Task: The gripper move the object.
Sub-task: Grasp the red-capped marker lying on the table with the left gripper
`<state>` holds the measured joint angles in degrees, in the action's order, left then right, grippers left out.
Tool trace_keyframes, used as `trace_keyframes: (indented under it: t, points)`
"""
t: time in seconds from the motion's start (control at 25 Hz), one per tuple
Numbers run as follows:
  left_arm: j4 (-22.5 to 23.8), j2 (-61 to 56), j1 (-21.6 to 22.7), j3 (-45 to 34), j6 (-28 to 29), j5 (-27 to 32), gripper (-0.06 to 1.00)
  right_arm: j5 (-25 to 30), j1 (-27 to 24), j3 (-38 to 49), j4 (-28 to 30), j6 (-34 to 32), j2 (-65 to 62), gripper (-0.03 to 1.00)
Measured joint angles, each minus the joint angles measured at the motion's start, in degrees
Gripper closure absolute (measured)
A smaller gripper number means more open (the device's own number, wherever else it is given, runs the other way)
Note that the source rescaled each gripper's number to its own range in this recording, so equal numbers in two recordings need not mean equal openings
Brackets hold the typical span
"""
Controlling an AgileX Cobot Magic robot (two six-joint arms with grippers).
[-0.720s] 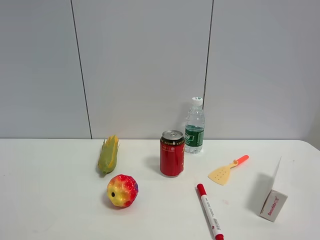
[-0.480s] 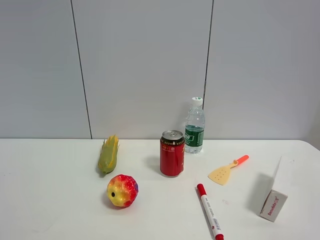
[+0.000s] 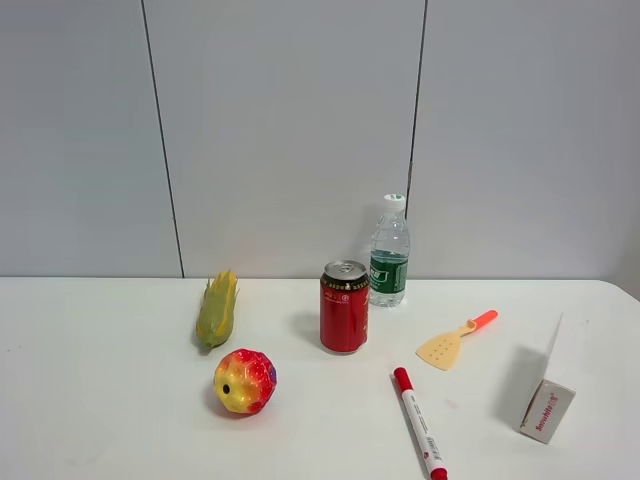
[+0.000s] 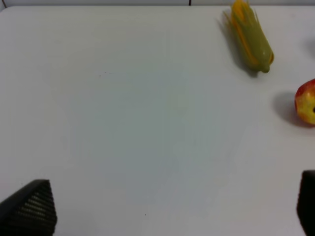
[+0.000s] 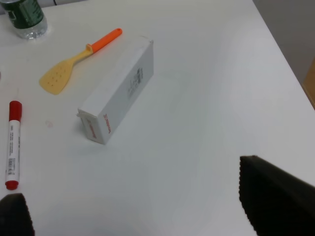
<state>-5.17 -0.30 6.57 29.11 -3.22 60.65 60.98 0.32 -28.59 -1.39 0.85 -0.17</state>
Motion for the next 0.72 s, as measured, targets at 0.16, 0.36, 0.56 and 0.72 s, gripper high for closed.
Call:
trace_keyframes:
  t: [0.16, 0.36, 0.56, 0.72]
  points:
    - [0.0, 0.0, 0.0, 0.0, 0.0, 0.0, -0.06, 0.0, 0.0, 0.0, 0.0, 0.0, 0.0, -0.03]
    - [0.0, 0.0, 0.0, 0.0, 0.0, 0.0, -0.06, 0.0, 0.0, 0.0, 0.0, 0.0, 0.0, -0.03]
    - [0.0, 0.0, 0.0, 0.0, 0.0, 0.0, -0.06, 0.0, 0.0, 0.0, 0.0, 0.0, 0.0, -0.03]
    - [0.0, 0.0, 0.0, 0.0, 0.0, 0.0, -0.06, 0.0, 0.0, 0.0, 0.0, 0.0, 0.0, -0.03]
